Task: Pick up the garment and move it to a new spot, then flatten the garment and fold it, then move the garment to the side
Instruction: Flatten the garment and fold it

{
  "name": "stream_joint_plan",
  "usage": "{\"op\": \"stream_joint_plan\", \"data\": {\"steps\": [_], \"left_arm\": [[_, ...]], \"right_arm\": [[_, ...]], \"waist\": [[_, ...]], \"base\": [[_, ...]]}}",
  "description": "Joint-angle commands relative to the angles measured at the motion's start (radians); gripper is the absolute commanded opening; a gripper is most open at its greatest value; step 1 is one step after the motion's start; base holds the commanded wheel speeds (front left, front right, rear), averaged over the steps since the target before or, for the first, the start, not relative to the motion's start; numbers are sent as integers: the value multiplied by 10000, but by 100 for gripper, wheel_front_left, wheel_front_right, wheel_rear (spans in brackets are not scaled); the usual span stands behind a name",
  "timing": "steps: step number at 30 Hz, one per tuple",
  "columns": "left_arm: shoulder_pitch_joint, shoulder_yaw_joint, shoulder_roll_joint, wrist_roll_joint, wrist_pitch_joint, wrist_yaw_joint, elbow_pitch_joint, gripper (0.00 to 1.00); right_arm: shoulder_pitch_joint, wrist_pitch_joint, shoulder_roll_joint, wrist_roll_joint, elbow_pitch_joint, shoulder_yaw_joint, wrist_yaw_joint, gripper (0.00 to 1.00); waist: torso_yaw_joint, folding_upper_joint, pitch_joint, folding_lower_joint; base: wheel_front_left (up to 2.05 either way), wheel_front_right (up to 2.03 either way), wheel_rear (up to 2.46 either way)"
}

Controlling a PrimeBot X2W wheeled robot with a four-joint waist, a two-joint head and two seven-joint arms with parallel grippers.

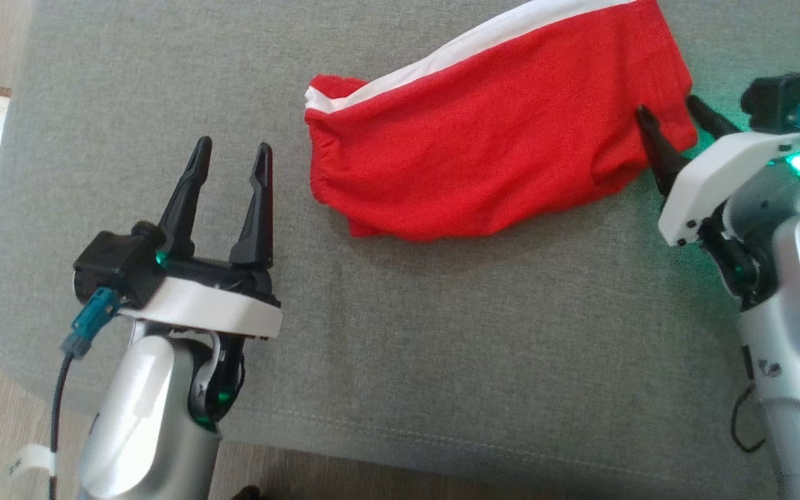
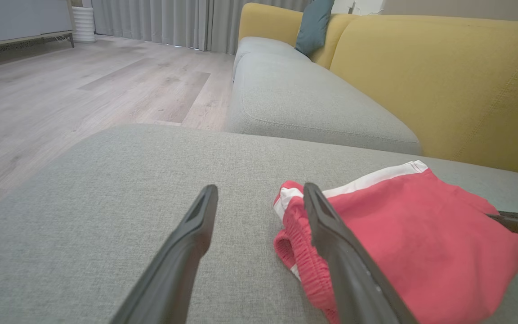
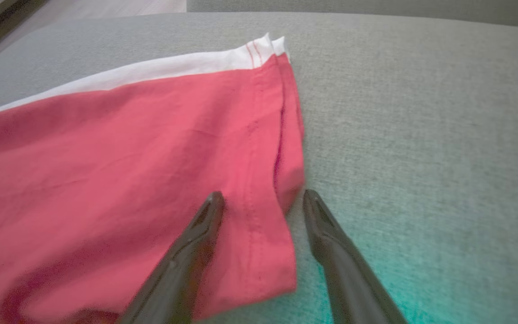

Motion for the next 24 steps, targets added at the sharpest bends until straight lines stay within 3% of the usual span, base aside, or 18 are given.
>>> {"op": "stream_joint_plan", "data": {"steps": [1,7,18,24], "left_arm": [[-226,400,129,142,-51,-58,-264,100],[-134,502,74,279,-51,-128,-242,100],[231,672,39,536,-51,-162,-164,100],[437,806,79,582,-51,-116,-199,100]], "right_arm": [[-56,76,133,130,-283,317,-7,0],[421,-502,259,317,-687,353,-7,0],[4005,-2080,1344,514,-2456,-951,-7,0],[4744,-2423,1478,739,-2618,-1362,-7,0]], "waist": [[-51,0,-43,-1],[-251,0,-212,-1],[-968,0,-981,-1],[-1260,0,-1184,-1]], "base": [[0,0,0],[0,0,0],[0,0,0],[0,0,0]]}}
